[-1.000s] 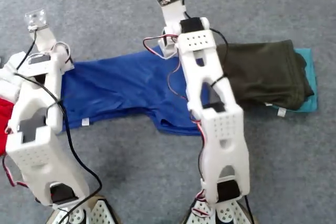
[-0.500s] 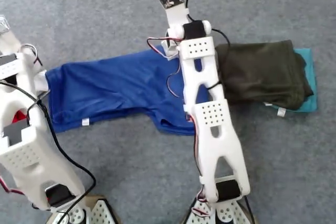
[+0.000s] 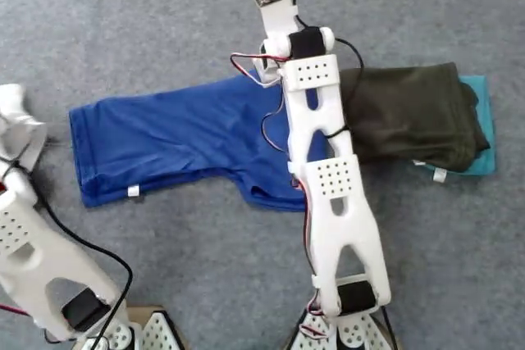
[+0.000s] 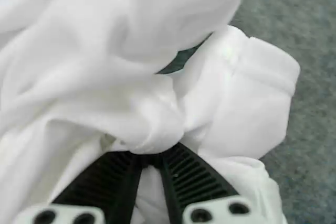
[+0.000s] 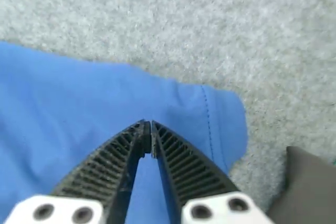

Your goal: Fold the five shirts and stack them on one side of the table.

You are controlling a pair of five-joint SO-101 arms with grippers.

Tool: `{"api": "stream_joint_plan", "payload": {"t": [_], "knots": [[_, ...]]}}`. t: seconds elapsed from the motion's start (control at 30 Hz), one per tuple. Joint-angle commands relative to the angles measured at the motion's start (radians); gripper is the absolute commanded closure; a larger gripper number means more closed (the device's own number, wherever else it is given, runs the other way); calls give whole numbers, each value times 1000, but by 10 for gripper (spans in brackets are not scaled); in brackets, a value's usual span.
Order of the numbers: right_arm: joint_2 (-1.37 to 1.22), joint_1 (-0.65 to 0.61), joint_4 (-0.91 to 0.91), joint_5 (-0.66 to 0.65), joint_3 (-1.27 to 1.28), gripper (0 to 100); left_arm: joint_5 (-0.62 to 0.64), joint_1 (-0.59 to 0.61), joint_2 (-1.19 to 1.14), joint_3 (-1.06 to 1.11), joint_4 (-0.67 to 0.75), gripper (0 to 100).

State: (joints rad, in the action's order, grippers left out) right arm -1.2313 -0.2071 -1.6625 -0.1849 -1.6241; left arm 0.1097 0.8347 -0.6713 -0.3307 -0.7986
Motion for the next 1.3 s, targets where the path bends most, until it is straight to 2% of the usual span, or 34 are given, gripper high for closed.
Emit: {"api": "stream_joint_plan", "payload": {"t": [0.0,0.3,0.43,0.5,0.6,0.73,0.93,1.27], "knots": [[87,-3,2,-3,-48,984,58,45,17,-139,-89,971],[96,2,28,-9,-44,984,203,-28,18,-582,-511,971],[94,3,60,-8,-41,984,219,-176,9,-746,-755,970],[93,3,60,-8,-41,984,215,-263,5,-783,-822,970],[84,12,61,-8,-10,984,215,-358,-40,-742,-807,970],[62,46,60,-3,39,984,215,-407,-150,-664,-729,970],[18,103,61,-3,58,984,215,-400,-287,-648,-697,970],[-196,173,207,-3,31,984,196,-344,-324,-648,-697,971]]}}
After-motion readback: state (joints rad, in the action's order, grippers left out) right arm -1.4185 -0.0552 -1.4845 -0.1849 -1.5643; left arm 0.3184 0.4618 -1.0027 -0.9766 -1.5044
